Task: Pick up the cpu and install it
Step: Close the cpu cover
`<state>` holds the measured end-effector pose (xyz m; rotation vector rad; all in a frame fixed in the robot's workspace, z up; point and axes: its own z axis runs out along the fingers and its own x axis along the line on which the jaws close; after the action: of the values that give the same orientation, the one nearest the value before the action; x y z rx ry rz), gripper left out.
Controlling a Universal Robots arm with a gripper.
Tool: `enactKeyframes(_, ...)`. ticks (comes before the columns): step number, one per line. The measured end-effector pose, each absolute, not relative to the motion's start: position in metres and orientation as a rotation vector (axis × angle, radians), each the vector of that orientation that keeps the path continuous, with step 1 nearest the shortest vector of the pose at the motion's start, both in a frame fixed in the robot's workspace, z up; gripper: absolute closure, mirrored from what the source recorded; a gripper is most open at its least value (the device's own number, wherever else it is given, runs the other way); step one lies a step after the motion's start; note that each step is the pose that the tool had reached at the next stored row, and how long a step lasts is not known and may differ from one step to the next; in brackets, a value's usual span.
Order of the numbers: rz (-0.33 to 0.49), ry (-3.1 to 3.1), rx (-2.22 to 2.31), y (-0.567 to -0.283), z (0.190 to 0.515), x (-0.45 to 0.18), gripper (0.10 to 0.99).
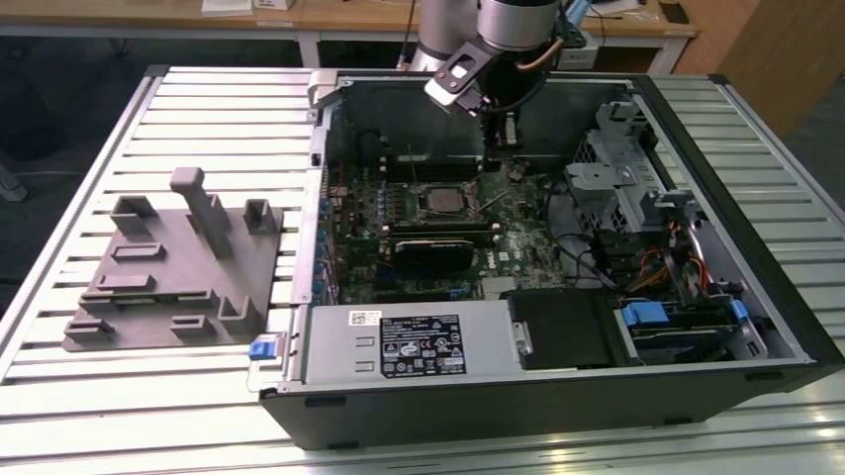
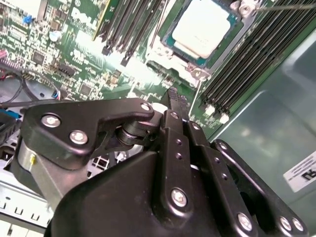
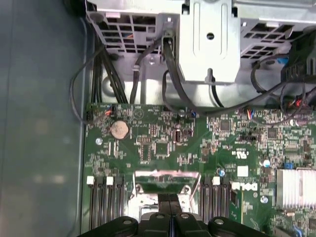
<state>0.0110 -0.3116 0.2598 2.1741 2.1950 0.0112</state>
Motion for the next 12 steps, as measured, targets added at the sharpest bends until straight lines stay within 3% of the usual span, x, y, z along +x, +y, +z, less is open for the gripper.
enactKeyframes(12,0.011,2.195,2.174,-0.312,0.26,0.028,0.98)
